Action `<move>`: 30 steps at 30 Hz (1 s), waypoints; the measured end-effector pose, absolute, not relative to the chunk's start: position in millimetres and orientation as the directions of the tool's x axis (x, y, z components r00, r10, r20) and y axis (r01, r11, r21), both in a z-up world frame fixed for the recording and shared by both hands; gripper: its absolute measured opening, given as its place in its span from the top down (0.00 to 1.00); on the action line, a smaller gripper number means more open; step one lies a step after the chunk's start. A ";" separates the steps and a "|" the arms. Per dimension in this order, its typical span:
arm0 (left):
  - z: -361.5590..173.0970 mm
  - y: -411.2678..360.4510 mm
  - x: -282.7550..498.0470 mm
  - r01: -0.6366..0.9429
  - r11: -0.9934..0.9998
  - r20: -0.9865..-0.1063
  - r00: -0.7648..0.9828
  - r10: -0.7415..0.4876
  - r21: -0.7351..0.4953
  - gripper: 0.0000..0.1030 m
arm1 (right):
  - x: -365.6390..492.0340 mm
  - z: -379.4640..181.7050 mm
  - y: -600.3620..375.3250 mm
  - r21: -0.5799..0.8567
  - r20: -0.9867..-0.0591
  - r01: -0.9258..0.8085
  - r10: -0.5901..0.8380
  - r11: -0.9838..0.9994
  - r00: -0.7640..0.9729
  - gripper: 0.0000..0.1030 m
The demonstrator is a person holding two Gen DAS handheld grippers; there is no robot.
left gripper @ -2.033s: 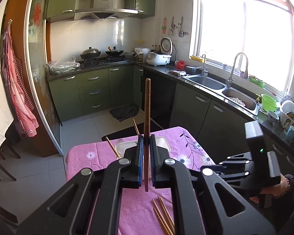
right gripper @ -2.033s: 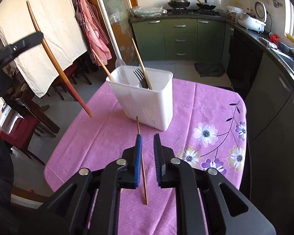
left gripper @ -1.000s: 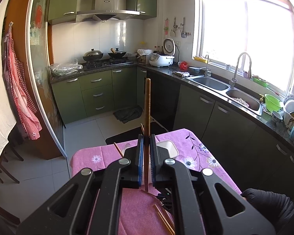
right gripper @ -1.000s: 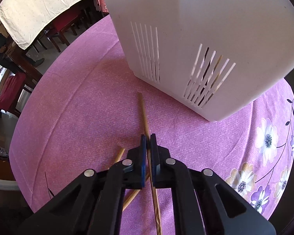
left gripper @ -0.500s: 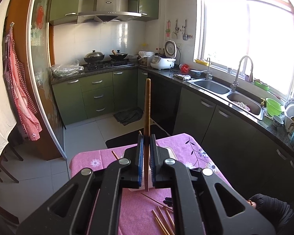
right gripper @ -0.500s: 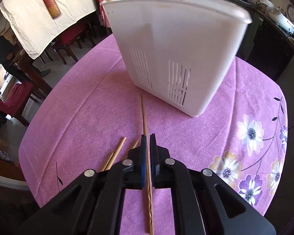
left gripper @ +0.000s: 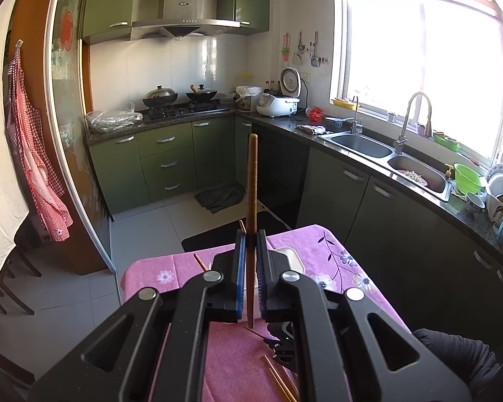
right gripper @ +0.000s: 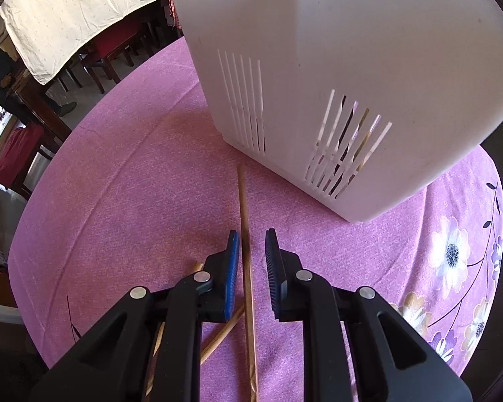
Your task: Organize utensils
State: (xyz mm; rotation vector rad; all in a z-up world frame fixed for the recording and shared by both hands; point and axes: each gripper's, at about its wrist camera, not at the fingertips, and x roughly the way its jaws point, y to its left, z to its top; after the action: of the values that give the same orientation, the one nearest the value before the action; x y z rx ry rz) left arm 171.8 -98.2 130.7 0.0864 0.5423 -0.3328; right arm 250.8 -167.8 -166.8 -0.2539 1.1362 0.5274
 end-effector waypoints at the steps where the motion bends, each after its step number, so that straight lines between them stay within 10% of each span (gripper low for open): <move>1: 130.5 -98.1 172.1 0.333 0.943 -0.520 0.804 -0.288 -0.007 0.94 | 249.9 -170.7 -166.4 0.075 -0.912 -0.520 0.270 0.851 0.309 0.84; 30: 112.5 -117.6 243.3 0.262 0.965 -0.493 0.839 -0.230 -0.004 0.94 | 89.9 -53.7 -293.4 0.184 -0.700 -0.456 0.442 0.871 0.561 0.94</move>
State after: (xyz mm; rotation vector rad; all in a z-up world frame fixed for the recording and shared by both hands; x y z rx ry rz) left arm 243.3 -117.6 112.5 0.0639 0.5125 -0.2599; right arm 89.9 -293.4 -53.7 -0.0187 0.8191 0.5285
